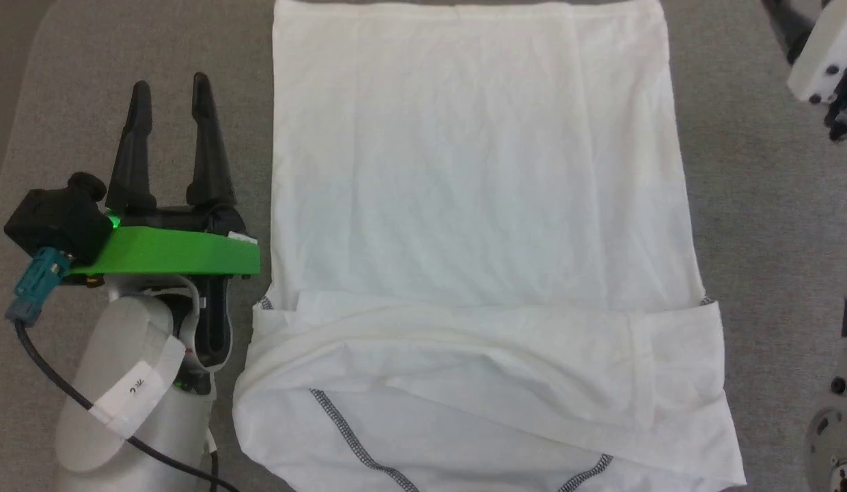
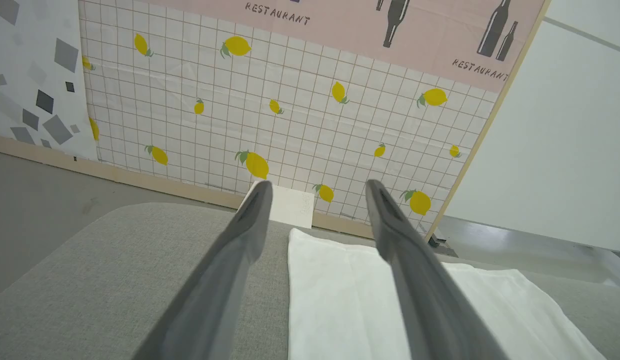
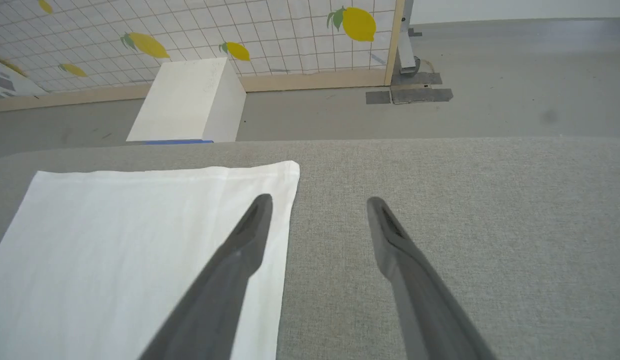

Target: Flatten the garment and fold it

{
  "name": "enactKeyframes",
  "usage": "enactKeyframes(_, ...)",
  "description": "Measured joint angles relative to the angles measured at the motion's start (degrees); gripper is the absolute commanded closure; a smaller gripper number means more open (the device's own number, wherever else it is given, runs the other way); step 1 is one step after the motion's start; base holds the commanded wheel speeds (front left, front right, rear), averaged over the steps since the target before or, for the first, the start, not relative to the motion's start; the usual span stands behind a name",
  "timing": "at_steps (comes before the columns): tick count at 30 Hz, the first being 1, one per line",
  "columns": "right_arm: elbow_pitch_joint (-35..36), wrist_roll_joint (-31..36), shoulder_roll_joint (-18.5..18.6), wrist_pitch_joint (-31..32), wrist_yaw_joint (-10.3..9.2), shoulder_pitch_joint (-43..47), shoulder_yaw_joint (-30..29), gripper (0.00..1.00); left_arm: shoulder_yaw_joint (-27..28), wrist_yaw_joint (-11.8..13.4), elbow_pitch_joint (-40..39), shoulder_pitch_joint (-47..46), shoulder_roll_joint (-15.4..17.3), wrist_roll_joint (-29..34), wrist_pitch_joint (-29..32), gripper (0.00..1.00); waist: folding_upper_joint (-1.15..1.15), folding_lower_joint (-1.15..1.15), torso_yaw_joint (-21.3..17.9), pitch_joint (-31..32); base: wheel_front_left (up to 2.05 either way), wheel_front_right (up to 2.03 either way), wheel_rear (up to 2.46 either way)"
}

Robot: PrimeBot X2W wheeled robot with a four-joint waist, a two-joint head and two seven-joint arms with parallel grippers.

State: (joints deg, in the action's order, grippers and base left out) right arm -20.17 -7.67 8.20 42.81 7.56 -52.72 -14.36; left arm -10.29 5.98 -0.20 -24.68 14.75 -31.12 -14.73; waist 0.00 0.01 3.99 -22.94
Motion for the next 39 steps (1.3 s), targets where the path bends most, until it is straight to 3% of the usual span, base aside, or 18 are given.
enactKeyframes(10,-7.4,11.5,3.9,13.3,0.0,-13.1,3.3,0.0,1.3,-1.9,-4.0,-1.0,-2.9,2.7,0.0,0.0,0.0,0.01,5.4,-9.5,0.0,0.0,0.0)
enactKeyframes(18,-8.8,13.8,6.3,14.8,0.0,-15.5,8.9,0.0,2.7,-3.0,-5.7,-0.9,-4.2,4.1,0.0,0.0,0.0,0.01,9.7,-15.1,0.0,0.0,0.0)
enactKeyframes(25,-9.0,12.8,7.6,16.9,-0.01,-18.1,11.4,0.0,2.8,-4.0,-4.3,-0.9,-4.8,4.3,0.0,0.0,0.0,0.0,10.9,-17.9,0.0,0.0,0.0)
enactKeyframes(26,-9.0,12.5,7.6,17.5,-0.01,-18.4,11.3,0.63,2.7,-4.2,-4.0,-1.1,-4.8,4.3,0.1,0.0,0.0,0.0,10.8,-17.9,0.0,0.0,0.0)
enactKeyframes(27,-9.0,12.2,7.5,18.2,-0.01,-18.8,11.3,0.89,2.7,-4.4,-3.8,-1.4,-4.7,4.3,0.6,0.0,0.0,0.0,10.7,-18.0,0.0,0.0,0.0)
enactKeyframes(28,-9.0,12.1,7.5,18.7,-0.01,-19.0,11.6,1.0,2.8,-4.5,-3.7,-2.2,-4.4,4.3,1.2,0.0,0.0,0.0,10.4,-18.0,0.0,0.0,0.0)
enactKeyframes(33,-8.8,10.8,6.1,20.8,0.0,-19.1,13.1,1.0,2.4,-5.9,-2.2,-11.0,-1.4,3.7,8.7,0.0,0.0,0.0,8.8,-17.7,0.0,0.0,0.0)
enactKeyframes(39,-8.1,8.5,5.2,21.2,0.0,-19.7,15.4,1.0,1.4,-8.0,6.5,-28.7,1.4,-2.6,27.6,0.0,0.0,0.0,6.1,-17.4,0.0,0.0,0.0)
